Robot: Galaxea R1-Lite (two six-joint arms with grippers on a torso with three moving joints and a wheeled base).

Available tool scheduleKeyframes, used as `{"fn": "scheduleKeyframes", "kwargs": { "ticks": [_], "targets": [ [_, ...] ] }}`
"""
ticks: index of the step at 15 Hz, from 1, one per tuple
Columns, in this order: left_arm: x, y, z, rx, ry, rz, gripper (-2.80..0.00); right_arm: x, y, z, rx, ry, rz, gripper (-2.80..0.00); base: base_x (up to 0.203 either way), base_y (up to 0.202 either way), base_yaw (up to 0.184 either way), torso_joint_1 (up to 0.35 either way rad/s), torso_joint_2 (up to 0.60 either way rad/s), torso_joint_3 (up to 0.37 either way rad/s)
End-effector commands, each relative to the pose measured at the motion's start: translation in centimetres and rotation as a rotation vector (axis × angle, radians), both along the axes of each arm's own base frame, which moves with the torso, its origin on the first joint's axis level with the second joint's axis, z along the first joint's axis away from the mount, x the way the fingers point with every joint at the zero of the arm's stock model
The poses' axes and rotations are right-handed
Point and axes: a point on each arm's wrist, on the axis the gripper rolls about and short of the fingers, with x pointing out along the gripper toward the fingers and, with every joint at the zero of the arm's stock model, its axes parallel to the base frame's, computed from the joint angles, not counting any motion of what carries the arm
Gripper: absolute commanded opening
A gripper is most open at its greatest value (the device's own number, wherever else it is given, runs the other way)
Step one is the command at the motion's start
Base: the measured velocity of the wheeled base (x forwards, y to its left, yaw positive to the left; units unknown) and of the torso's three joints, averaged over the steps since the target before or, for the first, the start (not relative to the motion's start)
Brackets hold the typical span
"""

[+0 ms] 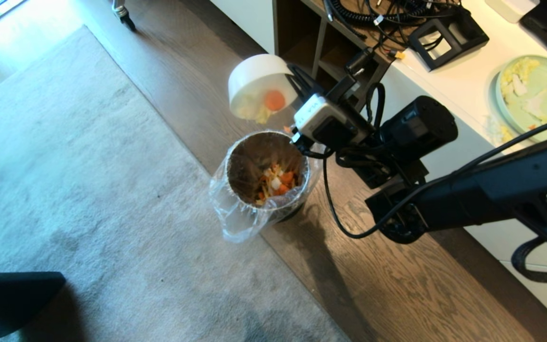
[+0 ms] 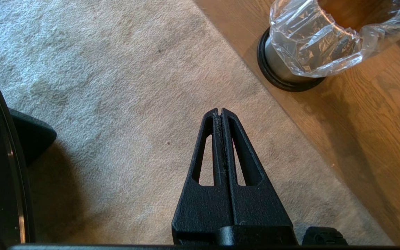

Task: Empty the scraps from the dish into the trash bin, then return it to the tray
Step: Pour the leftover food from the bowl into the trash can

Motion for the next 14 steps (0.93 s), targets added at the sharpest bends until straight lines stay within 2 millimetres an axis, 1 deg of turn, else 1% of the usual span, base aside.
{"fn": "scheduleKeyframes", "kwargs": {
  "ticks": [1,5,7,10,14],
  "targets": [
    [0.0,0.0,0.0,-0.001,-0.001,0.001,-2.8,-0.4,-0.3,0.6,0.032,-0.038,0.018,-2.8,0.0,0.0,0.0,0.0,0.0,0.0],
    [0.0,0.0,0.0,-0.001,-0.001,0.001,-2.8,-0.6,-0.4,0.9,0.032,-0.039,0.063,-2.8,0.0,0.0,0.0,0.0,0.0,0.0],
    [0.0,0.0,0.0,-0.001,-0.001,0.001,-2.8,-0.6,-0.4,1.5,0.044,-0.056,0.089,-2.8,0.0,0.0,0.0,0.0,0.0,0.0],
    [0.0,0.0,0.0,-0.001,-0.001,0.001,-2.8,-0.5,-0.5,1.8,0.04,-0.066,0.106,-2.8,0.0,0.0,0.0,0.0,0.0,0.0],
    [0.0,0.0,0.0,-0.002,-0.001,0.001,-2.8,-0.5,-0.5,2.6,0.048,-0.093,0.15,-2.8,0.0,0.0,0.0,0.0,0.0,0.0]
  ]
}}
